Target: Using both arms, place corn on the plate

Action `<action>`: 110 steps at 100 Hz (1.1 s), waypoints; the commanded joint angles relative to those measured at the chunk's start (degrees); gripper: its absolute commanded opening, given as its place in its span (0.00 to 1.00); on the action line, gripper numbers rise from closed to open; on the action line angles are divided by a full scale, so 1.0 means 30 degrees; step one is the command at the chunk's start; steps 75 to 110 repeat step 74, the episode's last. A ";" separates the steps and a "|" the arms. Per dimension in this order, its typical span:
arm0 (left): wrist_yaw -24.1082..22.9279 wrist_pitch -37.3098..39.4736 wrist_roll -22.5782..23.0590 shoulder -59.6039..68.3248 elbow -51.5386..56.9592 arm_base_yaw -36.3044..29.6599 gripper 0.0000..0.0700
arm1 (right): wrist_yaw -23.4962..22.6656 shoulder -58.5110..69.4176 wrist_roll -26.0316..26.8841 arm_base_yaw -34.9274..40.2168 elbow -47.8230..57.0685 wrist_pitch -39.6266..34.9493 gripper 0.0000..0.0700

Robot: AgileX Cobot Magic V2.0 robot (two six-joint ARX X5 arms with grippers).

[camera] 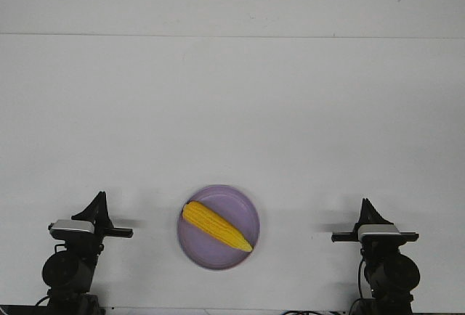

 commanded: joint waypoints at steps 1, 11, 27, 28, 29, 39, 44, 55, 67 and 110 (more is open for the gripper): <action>-0.0044 0.0204 0.0211 -0.0022 -0.0401 0.0015 0.02 | -0.0058 0.0022 0.0321 0.0000 -0.0066 0.0146 0.02; -0.0044 0.0189 0.0211 -0.0022 -0.0401 0.0015 0.02 | -0.0036 0.0022 0.0335 0.0015 -0.0066 0.0313 0.02; -0.0044 0.0197 0.0211 -0.0022 -0.0401 0.0015 0.02 | 0.0007 0.0022 0.0335 0.0015 -0.0058 0.0583 0.02; -0.0044 0.0197 0.0211 -0.0022 -0.0401 0.0015 0.02 | 0.0000 0.0022 0.0335 0.0015 -0.0058 0.0576 0.02; -0.0044 0.0204 0.0211 -0.0022 -0.0401 0.0015 0.02 | 0.0000 0.0022 0.0335 0.0015 -0.0058 0.0576 0.02; -0.0044 0.0197 0.0211 -0.0022 -0.0401 0.0015 0.02 | 0.0000 0.0022 0.0335 0.0015 -0.0058 0.0576 0.02; -0.0044 0.0197 0.0211 -0.0022 -0.0401 0.0015 0.02 | 0.0000 0.0022 0.0335 0.0015 -0.0058 0.0576 0.02; -0.0044 0.0204 0.0211 -0.0022 -0.0401 0.0015 0.02 | 0.0000 0.0022 0.0335 0.0015 -0.0058 0.0576 0.02; -0.0044 0.0197 0.0211 -0.0022 -0.0401 0.0015 0.02 | 0.0000 0.0022 0.0335 0.0015 -0.0058 0.0576 0.02; -0.0044 0.0204 0.0211 -0.0022 -0.0401 0.0015 0.02 | 0.0000 0.0022 0.0335 0.0015 -0.0058 0.0576 0.02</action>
